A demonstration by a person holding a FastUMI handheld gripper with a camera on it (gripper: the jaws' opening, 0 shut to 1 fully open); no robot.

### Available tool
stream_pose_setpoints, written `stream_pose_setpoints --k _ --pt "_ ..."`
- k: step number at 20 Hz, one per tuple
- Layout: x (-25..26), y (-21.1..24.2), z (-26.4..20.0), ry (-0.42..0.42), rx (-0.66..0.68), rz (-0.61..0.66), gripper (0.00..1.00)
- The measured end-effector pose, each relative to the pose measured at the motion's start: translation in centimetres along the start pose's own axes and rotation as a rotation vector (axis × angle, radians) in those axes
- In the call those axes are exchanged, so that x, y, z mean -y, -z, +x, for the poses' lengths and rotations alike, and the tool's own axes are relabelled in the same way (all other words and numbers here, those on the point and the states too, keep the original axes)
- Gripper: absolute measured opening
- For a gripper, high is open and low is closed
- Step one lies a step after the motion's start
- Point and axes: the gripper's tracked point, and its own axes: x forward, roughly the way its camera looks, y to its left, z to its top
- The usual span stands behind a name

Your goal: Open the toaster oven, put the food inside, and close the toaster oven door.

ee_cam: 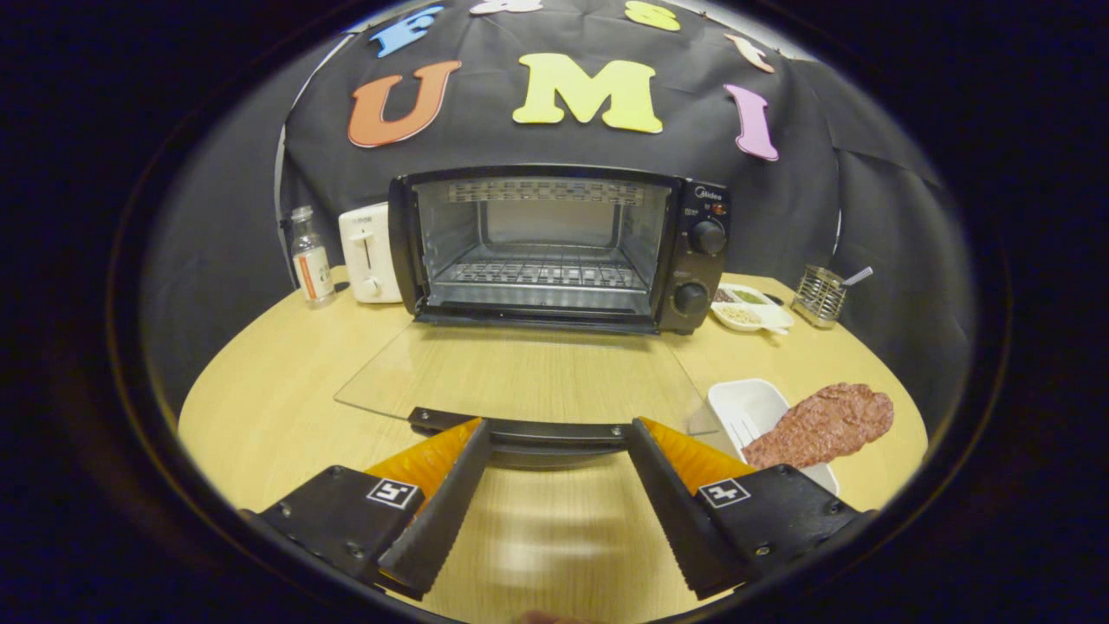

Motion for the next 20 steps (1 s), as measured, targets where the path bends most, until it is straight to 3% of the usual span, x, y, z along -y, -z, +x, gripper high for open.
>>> stream_pose_setpoints --k 5,16,20 --pt "-0.2 -2.3 -3.2 -0.092 0.015 -0.019 1.0" --pt "9.4 -7.8 -8.6 -0.079 0.12 -0.168 1.0" --pt "14.4 -8.1 -8.5 -0.057 0.092 -0.139 1.0"
